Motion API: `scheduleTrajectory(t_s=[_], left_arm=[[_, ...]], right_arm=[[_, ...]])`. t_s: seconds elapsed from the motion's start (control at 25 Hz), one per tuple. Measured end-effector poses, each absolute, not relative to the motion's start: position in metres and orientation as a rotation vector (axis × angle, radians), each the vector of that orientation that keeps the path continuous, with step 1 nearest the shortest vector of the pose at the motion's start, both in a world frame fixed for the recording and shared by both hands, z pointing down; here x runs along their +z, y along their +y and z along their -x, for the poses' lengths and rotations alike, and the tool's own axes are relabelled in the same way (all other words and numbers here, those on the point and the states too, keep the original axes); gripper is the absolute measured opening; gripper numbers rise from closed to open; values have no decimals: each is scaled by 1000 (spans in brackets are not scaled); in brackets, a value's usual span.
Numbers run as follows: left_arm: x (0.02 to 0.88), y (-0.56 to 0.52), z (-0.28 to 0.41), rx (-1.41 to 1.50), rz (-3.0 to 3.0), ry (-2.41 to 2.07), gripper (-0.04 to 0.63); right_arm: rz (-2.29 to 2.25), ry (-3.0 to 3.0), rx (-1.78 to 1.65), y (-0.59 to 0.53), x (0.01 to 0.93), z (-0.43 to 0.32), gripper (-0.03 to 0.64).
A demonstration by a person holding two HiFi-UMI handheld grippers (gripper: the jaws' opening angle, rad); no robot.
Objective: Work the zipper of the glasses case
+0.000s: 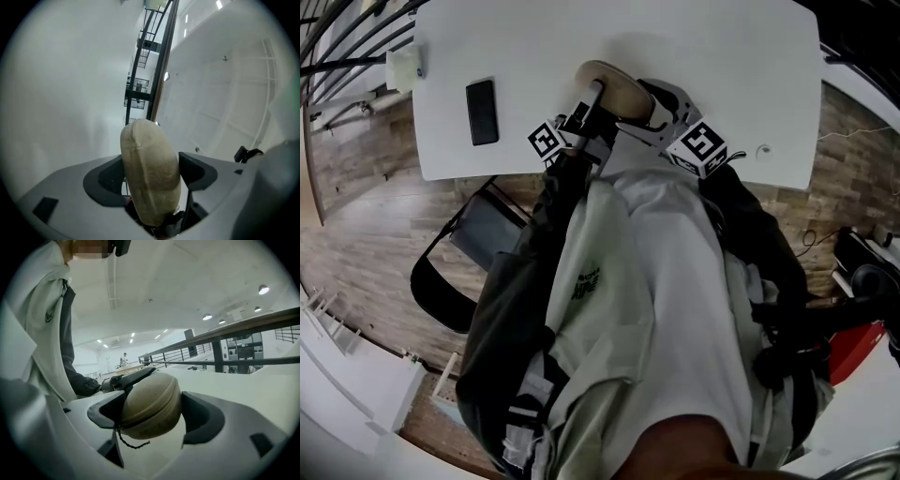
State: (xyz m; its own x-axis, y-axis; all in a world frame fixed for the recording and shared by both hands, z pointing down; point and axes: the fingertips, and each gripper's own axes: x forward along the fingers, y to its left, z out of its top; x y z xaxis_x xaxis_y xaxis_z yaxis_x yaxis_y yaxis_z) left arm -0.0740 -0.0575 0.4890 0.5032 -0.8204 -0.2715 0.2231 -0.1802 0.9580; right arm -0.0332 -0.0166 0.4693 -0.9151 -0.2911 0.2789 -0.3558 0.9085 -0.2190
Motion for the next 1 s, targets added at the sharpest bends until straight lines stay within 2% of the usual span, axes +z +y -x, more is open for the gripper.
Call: scheduleTrajectory(t_s=[0.2, 0.52, 0.56, 0.6, 0.68, 0.88, 1.0], left_arm=[[484, -70, 85, -1037, -1466, -635, 348], [469, -87, 99, -1126, -1437, -675, 341], [470, -88, 98, -1130, -1430, -675, 340], [470, -89, 97, -1137, -1421, -676, 341], [470, -89, 99, -1155, -1408, -682, 341], [467, -92, 99, -1163, -1416, -715, 339], [467, -92, 100, -1169, -1407, -725, 339]], right_arm=[[-538, -2826, 233, -12, 463, 24, 370], [-633, -2750, 364, -3, 484, 9, 368], [-653, -2761, 339, -4, 480, 8, 336], [-673, -2766, 280, -4, 475, 7, 196], [-701, -2753, 164, -6, 470, 4, 61], [-719, -2740, 232, -6, 473, 4, 60], [-695, -2726, 163, -4, 471, 5, 26]])
